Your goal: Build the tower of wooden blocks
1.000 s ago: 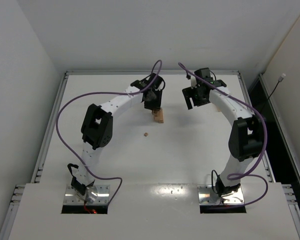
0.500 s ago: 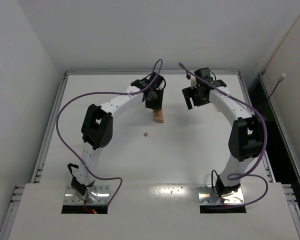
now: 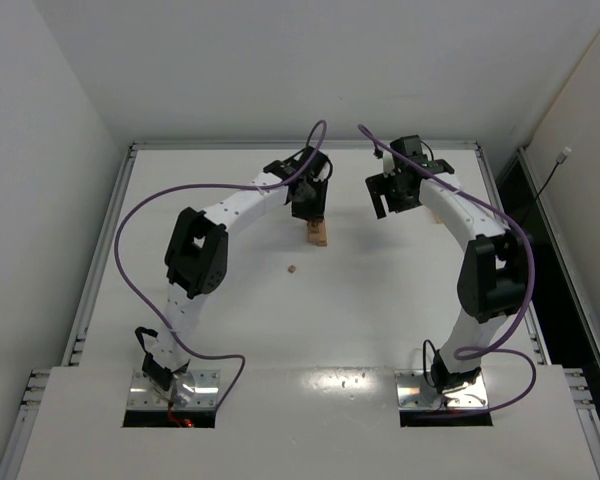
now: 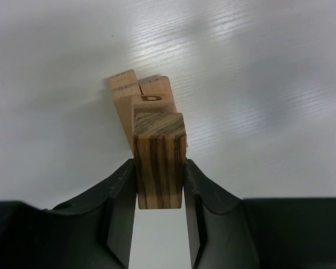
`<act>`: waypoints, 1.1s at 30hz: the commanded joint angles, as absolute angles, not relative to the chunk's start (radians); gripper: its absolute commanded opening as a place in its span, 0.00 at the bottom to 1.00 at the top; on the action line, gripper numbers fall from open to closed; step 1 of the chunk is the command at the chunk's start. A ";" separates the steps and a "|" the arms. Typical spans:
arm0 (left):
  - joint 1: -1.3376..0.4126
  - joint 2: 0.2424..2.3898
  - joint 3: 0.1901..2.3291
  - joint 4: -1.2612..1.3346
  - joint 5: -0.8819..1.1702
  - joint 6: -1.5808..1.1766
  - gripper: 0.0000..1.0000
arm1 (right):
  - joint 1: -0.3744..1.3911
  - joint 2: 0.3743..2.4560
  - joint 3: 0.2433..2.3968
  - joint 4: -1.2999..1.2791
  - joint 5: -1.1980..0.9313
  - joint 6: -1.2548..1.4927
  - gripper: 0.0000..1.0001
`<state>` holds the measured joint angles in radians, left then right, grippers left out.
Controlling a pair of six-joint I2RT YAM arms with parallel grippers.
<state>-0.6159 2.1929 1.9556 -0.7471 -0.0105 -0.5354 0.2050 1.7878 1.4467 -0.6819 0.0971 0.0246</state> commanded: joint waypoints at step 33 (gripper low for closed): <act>-0.626 2.218 2.002 -0.735 -0.020 -0.534 0.25 | 0.201 1.790 1.473 -0.670 0.097 0.028 0.73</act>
<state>-0.6159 2.2124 1.9682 -0.7471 -0.0128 -0.5354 0.2050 1.7878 1.4467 -0.6823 0.0971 0.0246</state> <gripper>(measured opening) 0.308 0.730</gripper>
